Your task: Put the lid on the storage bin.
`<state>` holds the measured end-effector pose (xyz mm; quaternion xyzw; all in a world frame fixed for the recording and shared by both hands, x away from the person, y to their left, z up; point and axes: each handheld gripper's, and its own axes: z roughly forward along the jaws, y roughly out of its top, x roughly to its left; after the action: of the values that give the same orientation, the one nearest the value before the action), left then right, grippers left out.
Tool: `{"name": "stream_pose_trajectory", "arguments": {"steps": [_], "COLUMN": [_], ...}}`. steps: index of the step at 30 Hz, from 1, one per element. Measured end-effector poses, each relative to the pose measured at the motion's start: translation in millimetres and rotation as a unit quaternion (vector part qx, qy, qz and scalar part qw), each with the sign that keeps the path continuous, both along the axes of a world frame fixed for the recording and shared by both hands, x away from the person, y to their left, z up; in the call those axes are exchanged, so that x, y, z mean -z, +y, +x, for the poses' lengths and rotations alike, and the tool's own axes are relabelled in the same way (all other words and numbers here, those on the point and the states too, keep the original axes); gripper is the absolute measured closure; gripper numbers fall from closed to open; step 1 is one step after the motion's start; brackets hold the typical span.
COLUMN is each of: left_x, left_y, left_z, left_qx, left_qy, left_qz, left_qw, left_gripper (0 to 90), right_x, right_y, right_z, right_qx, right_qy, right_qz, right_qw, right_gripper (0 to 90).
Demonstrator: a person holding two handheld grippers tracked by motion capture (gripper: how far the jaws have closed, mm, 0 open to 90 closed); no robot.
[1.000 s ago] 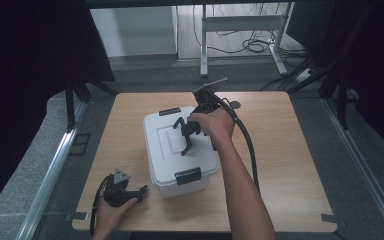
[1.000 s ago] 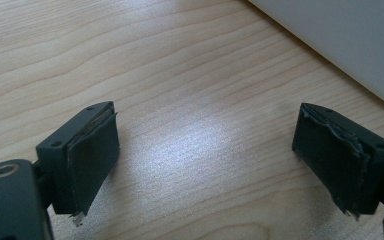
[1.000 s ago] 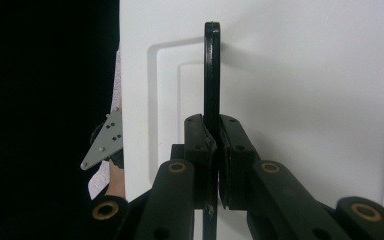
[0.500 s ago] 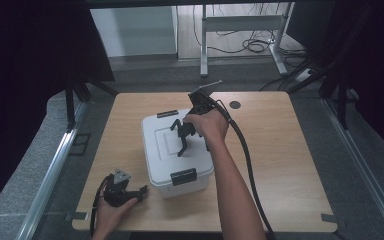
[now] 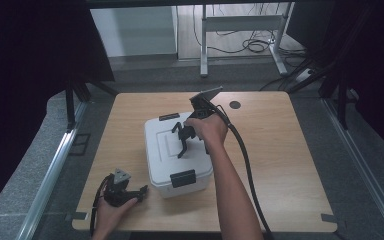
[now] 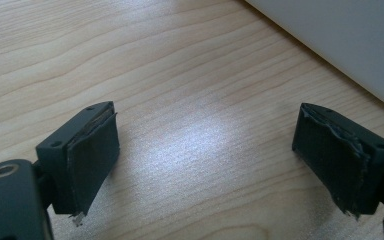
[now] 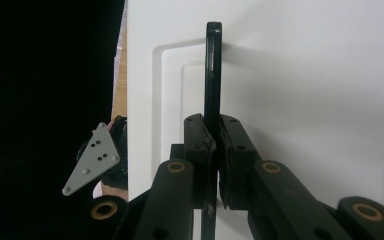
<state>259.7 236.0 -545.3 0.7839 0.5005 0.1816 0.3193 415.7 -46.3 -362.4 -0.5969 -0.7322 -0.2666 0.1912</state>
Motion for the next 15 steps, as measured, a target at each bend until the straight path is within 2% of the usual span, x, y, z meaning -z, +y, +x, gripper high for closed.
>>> {"name": "stream_pose_trajectory", "arguments": {"steps": [8, 13, 15], "left_x": [0.0, -0.1, -0.2], "left_y": [-0.1, -0.1, 0.0], "left_z": [0.2, 0.2, 0.2], "left_qx": [0.001, 0.001, 0.002], "left_qy": [0.000, 0.000, 0.001], "left_qz": [0.000, 0.001, 0.001], "left_qw": [1.0000, 1.0000, 1.0000], "left_gripper": [11.3, 11.3, 11.3], "right_x": [0.8, -0.9, -3.3], "right_y": [-0.6, -6.1, -11.7], "right_z": [-0.8, -3.7, -6.4], "right_qx": [-0.014, -0.036, -0.043], "right_qy": [-0.011, -0.030, -0.046], "right_qz": [0.001, 0.012, 0.016], "right_qw": [0.9998, 0.9988, 0.9979], "right_gripper": [80.7, 66.2, 61.1]}}
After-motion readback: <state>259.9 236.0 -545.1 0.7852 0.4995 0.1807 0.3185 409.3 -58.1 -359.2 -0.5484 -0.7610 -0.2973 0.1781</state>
